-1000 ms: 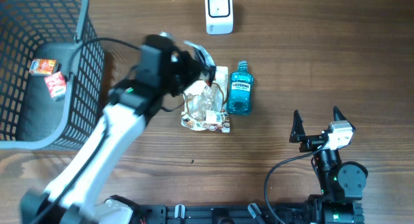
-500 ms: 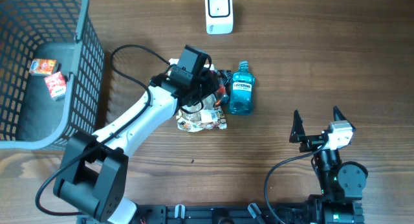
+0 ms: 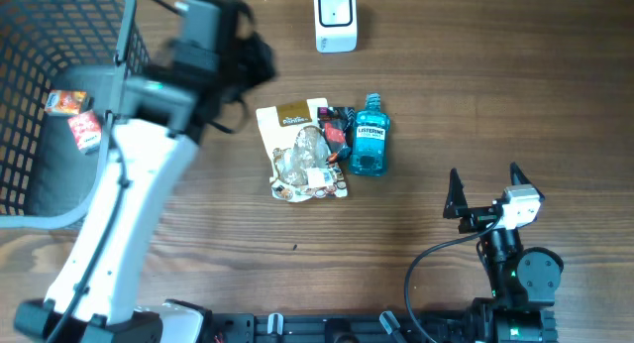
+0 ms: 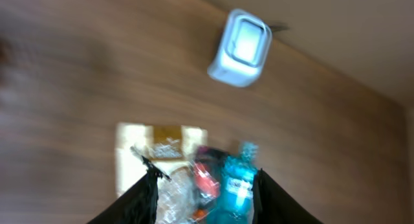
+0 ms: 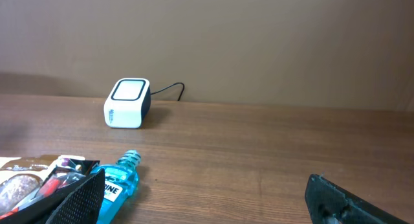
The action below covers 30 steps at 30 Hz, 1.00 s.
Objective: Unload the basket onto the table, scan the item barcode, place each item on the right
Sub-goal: 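Carry the red-black packet to the scanner and drop it by the bag, then reach the left gripper into the basket and grasp the orange tissue pack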
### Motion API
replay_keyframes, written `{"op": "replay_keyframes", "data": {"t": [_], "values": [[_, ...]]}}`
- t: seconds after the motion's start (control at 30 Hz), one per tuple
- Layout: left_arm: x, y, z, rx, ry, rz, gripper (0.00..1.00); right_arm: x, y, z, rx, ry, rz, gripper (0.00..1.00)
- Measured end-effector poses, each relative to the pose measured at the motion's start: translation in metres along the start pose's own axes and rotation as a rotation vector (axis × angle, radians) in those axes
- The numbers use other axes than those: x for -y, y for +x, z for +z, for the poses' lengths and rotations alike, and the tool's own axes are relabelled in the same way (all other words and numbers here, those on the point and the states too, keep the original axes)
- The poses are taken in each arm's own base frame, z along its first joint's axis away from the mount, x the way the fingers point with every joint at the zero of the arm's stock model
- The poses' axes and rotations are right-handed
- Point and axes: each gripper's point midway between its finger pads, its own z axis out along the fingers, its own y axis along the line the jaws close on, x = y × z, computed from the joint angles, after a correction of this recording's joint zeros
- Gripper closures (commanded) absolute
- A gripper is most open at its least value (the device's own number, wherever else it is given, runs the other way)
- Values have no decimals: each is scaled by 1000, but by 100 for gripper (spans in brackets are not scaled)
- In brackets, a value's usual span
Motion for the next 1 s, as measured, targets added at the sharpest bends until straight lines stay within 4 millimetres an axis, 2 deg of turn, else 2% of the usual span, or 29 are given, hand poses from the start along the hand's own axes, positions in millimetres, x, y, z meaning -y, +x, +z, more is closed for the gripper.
{"op": "replay_keyframes", "data": {"t": [0.07, 0.1, 0.17, 0.23, 0.27, 0.33, 0.37, 0.5, 0.6, 0.63, 0.7, 0.8, 1.0], "values": [[-28, -33, -30, 61, -73, -11, 52, 0, 0, 0, 0, 0, 0, 0], [-40, -42, -41, 73, -101, -22, 49, 0, 0, 0, 0, 0, 0, 0], [-80, -78, -72, 160, -180, -71, 47, 0, 0, 0, 0, 0, 0, 0], [-110, -101, -88, 231, -233, -118, 42, 0, 0, 0, 0, 0, 0, 0], [-130, -113, -97, 269, -269, -149, 43, 0, 0, 0, 0, 0, 0, 0], [-166, -126, -109, 317, -345, -198, 46, 0, 0, 0, 0, 0, 0, 0], [-198, -133, -123, 356, -423, -252, 46, 0, 0, 0, 0, 0, 0, 0], [-256, -135, -142, 381, -564, -355, 45, 0, 0, 0, 0, 0, 0, 0], [-296, -125, -137, 332, -652, -442, 30, 0, 0, 0, 0, 0, 0, 0], [-307, -123, -127, 304, -671, -464, 30, 0, 0, 0, 0, 0, 0, 0], [-319, -120, -112, 265, -692, -484, 28, 0, 0, 0, 0, 0, 0, 0], [-335, -113, -85, 186, -716, -504, 21, 0, 0, 0, 0, 0, 0, 0], [-359, -97, -41, 62, -748, -525, 22, 0, 0, 0, 0, 0, 0, 0]]}}
